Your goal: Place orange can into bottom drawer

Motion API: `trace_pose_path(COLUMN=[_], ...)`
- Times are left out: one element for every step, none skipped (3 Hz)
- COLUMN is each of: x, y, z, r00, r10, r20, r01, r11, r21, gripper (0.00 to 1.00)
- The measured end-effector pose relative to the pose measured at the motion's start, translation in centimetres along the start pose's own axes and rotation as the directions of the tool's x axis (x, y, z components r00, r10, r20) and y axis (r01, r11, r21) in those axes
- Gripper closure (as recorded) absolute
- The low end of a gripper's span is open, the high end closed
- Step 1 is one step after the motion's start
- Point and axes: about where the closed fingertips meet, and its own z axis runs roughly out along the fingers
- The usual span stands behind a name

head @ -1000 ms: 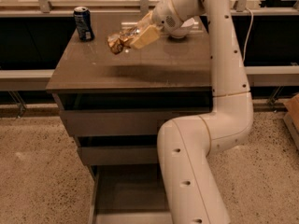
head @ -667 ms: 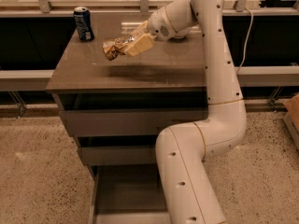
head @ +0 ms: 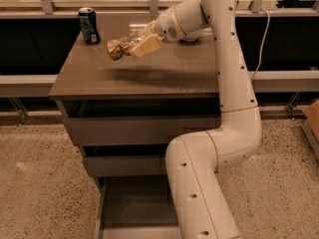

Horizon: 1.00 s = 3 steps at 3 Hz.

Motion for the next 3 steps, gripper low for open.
trace_pose_path(x=[0.4,0.1,-0.3], y=[1.4,4.4,7.7], z=[-0.2,-0.7,-1.6], r00=[0.999,0.998,0.997], r10=[0.029,0.048,0.054], r20=[0.033,0.044,0.055], r01=[-0.029,-0.049,-0.057], r11=[0.9995,0.9985,0.9970], r21=[0.013,0.026,0.052], gripper=[1.00,1.00,1.00])
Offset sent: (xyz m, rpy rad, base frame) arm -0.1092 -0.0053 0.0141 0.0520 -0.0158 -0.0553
